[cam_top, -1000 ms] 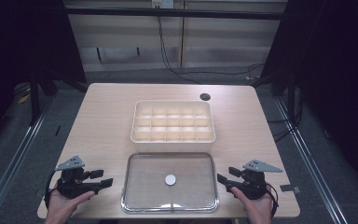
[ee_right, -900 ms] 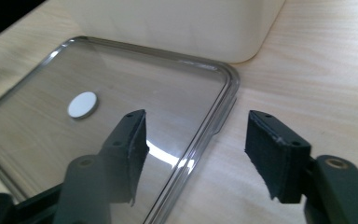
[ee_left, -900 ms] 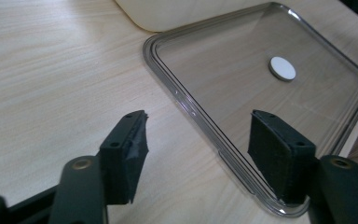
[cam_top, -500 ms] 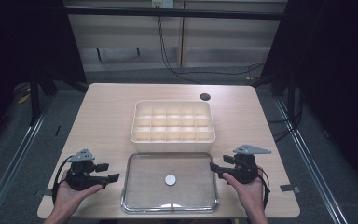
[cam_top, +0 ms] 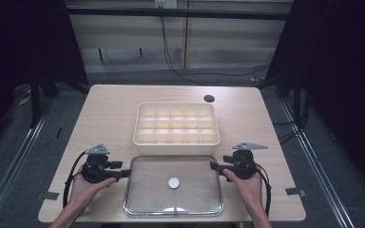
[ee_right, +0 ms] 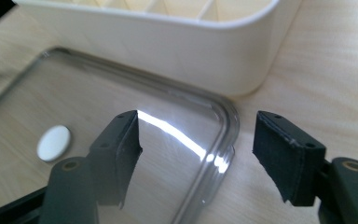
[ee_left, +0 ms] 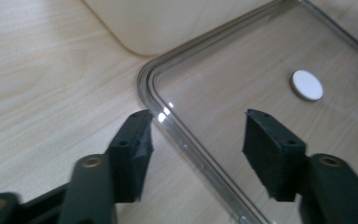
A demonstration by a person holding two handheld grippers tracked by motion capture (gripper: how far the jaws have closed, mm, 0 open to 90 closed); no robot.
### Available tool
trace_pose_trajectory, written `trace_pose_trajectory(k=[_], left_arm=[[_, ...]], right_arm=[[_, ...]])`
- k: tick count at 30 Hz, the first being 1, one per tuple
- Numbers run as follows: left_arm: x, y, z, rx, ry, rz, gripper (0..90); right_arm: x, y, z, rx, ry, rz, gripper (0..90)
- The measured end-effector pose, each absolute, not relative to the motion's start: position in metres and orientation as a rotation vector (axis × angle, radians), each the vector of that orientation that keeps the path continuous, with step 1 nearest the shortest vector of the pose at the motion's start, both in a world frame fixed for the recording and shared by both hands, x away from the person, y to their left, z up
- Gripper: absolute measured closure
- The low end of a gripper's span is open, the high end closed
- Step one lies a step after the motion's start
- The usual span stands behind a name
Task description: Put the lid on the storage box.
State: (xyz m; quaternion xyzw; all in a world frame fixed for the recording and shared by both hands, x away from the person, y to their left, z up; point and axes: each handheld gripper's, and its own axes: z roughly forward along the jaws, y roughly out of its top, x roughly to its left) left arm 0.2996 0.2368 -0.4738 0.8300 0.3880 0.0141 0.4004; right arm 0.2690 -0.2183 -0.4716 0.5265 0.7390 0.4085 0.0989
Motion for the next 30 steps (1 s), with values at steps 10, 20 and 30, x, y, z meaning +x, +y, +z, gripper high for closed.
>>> trace_pose_trajectory(k=[10, 20, 30], left_arm=[[0.298, 0.234, -0.484, 2.111, 0.999, 0.034, 50.1], [0.293, 0.223, -0.495, 2.142, 0.967, -0.022, 52.8], [0.292, 0.221, -0.495, 2.145, 0.960, -0.009, 54.5]], right_arm=[[0.266, -0.219, -0.485, 1.596, 2.195, 1.117, 46.6], [0.264, -0.213, -0.497, 1.595, 2.225, 1.058, 51.9], [0.262, -0.207, -0.499, 1.571, 2.207, 1.066, 52.3]])
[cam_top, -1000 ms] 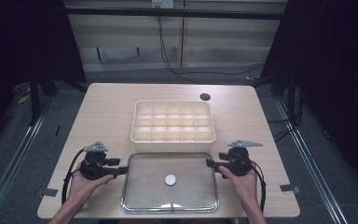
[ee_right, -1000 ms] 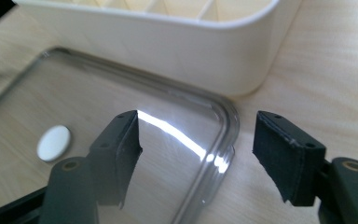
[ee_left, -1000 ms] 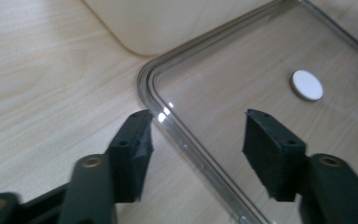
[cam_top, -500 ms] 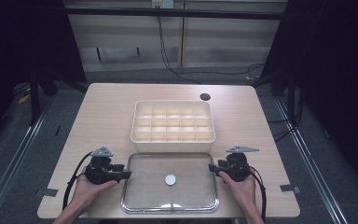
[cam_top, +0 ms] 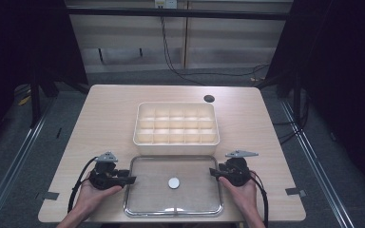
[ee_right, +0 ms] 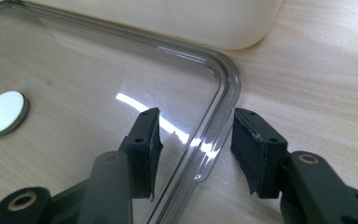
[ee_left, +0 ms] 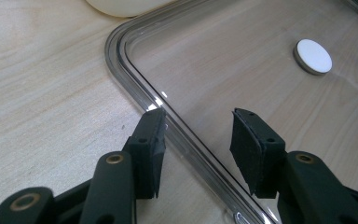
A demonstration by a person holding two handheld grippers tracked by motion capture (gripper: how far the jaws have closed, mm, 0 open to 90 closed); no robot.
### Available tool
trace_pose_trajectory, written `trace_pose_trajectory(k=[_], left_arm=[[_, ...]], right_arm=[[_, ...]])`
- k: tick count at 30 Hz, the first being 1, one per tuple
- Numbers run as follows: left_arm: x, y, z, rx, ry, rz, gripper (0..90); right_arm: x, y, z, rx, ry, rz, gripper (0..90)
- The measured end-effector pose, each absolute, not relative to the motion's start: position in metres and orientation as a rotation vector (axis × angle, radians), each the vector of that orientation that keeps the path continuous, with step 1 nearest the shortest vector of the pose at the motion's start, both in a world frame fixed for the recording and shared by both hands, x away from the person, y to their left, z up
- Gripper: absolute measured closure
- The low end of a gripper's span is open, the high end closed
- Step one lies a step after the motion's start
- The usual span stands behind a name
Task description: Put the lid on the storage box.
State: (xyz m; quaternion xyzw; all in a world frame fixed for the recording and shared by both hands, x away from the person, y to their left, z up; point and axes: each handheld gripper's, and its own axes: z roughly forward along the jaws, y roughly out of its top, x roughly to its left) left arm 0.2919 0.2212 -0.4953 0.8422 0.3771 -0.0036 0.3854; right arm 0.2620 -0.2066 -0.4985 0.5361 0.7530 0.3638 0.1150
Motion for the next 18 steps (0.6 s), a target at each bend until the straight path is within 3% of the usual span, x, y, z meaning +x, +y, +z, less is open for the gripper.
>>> trace_pose_trajectory(k=[8, 18], left_arm=[[0.292, 0.221, -0.495, 2.158, 0.954, -0.004, 54.6], [0.289, 0.219, -0.495, 2.169, 0.944, 0.027, 54.6]], right_arm=[[0.264, -0.214, -0.501, 1.674, 2.152, 1.155, 58.2], [0.266, -0.226, -0.504, 1.863, 2.049, 1.333, 59.3]])
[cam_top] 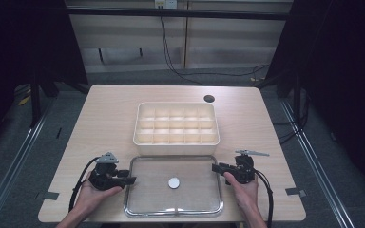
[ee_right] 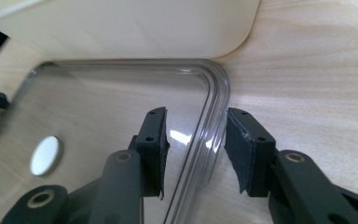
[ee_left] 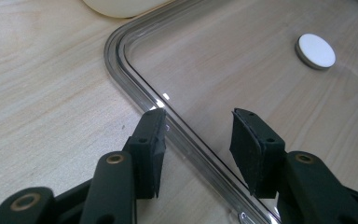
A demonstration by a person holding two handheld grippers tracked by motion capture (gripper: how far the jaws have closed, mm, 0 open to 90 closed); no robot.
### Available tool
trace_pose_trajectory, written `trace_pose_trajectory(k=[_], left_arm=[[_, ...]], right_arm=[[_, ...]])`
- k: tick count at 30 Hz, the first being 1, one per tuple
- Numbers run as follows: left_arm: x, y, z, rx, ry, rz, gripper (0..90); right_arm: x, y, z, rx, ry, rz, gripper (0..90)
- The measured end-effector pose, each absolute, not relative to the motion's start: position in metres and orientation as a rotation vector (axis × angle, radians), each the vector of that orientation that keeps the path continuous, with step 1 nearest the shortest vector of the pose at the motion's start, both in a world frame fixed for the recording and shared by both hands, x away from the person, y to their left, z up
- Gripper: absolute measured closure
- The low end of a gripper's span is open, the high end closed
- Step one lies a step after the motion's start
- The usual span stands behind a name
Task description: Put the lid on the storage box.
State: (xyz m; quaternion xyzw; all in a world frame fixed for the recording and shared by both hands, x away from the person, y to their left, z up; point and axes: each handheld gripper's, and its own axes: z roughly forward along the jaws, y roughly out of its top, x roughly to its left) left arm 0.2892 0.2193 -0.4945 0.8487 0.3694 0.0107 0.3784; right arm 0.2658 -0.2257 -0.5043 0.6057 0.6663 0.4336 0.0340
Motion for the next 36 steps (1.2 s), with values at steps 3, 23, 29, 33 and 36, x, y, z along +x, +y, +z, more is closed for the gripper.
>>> trace_pose_trajectory(k=[3, 23, 29, 33, 36], left_arm=[[0.289, 0.219, -0.494, 2.166, 0.951, 0.025, 55.0], [0.289, 0.219, -0.494, 2.158, 0.977, 0.016, 55.3], [0.290, 0.220, -0.494, 2.156, 0.968, 0.013, 54.9], [0.291, 0.221, -0.495, 2.154, 0.966, 0.013, 54.4], [0.292, 0.221, -0.495, 2.144, 0.971, 0.010, 53.7]], right_arm=[[0.265, -0.231, -0.505, 1.904, 2.005, 1.424, 59.2], [0.261, -0.226, -0.500, 1.917, 2.006, 1.600, 64.5], [0.262, -0.227, -0.499, 1.879, 2.067, 1.587, 63.6], [0.265, -0.231, -0.499, 1.854, 2.118, 1.605, 65.3], [0.265, -0.234, -0.498, 1.852, 2.122, 1.642, 68.5]])
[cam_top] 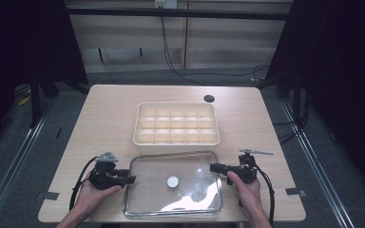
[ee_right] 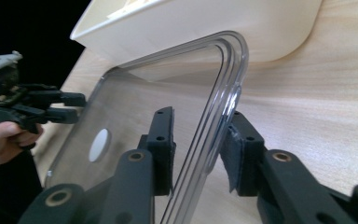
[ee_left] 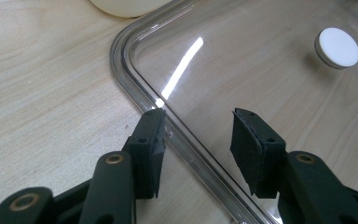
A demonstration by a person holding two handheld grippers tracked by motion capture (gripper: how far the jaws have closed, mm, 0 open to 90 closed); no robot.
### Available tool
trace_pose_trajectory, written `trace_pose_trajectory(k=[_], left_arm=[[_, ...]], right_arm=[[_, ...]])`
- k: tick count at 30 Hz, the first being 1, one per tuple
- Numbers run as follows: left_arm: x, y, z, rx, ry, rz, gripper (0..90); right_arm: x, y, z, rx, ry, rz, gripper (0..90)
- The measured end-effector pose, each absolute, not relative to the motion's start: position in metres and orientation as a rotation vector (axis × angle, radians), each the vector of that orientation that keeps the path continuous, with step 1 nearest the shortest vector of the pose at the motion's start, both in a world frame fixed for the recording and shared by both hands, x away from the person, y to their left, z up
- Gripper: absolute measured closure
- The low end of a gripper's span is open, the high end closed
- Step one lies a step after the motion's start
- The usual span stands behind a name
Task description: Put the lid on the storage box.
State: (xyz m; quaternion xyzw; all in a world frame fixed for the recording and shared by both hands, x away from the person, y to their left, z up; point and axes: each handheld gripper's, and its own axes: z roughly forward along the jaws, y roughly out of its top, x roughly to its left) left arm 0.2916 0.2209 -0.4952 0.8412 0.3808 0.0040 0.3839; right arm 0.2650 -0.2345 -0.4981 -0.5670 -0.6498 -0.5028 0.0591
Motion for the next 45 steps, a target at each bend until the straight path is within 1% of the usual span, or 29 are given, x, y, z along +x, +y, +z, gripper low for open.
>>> trace_pose_trajectory(k=[2, 4, 5, 7, 9, 12, 18, 21, 22, 24, 26, 31, 40, 45], left_arm=[[0.292, 0.221, -0.495, 2.144, 0.967, 0.003, 52.0], [0.292, 0.221, -0.495, 2.145, 0.968, 0.011, 50.4], [0.292, 0.221, -0.495, 2.142, 0.976, 0.036, 48.3], [0.292, 0.221, -0.495, 2.140, 0.977, 0.034, 46.1], [0.293, 0.222, -0.496, 2.133, 0.980, 0.025, 43.9], [0.294, 0.223, -0.496, 2.109, 0.994, -0.010, 37.7], [0.296, 0.224, -0.497, 2.082, 1.002, -0.062, 33.3], [0.296, 0.224, -0.497, 2.080, 0.995, -0.084, 34.3], [0.296, 0.222, -0.497, 2.076, 0.988, -0.106, 36.9], [0.296, 0.222, -0.497, 2.076, 0.989, -0.102, 37.7], [0.296, 0.223, -0.498, 2.060, 1.002, -0.124, 38.7], [0.294, 0.226, -0.493, 2.024, 0.978, -0.143, 44.4], [0.291, 0.229, -0.486, 2.008, 0.955, -0.137, 51.0], [0.291, 0.228, -0.481, 2.024, 0.947, -0.115, 51.3]], right_arm=[[0.264, -0.237, -0.496, -1.691, -1.934, -1.570, 71.4], [0.264, -0.238, -0.495, -1.684, -1.926, -1.583, 72.0], [0.263, -0.238, -0.492, -1.671, -1.930, -1.594, 73.1], [0.263, -0.238, -0.492, -1.666, -1.928, -1.602, 73.1], [0.262, -0.238, -0.490, -1.660, -1.929, -1.618, 73.5], [0.262, -0.238, -0.490, -1.652, -1.926, -1.629, 74.1], [0.260, -0.239, -0.487, -1.634, -1.934, -1.651, 74.7], [0.260, -0.238, -0.486, -1.636, -1.931, -1.656, 74.7], [0.260, -0.238, -0.486, -1.633, -1.936, -1.658, 74.7], [0.260, -0.238, -0.486, -1.640, -1.936, -1.655, 74.6], [0.260, -0.238, -0.487, -1.644, -1.940, -1.651, 74.5], [0.260, -0.238, -0.488, -1.672, -1.966, -1.618, 73.8], [0.259, -0.235, -0.487, -1.700, -2.035, -1.589, 71.3], [0.259, -0.234, -0.485, -1.700, -2.066, -1.587, 70.3]])
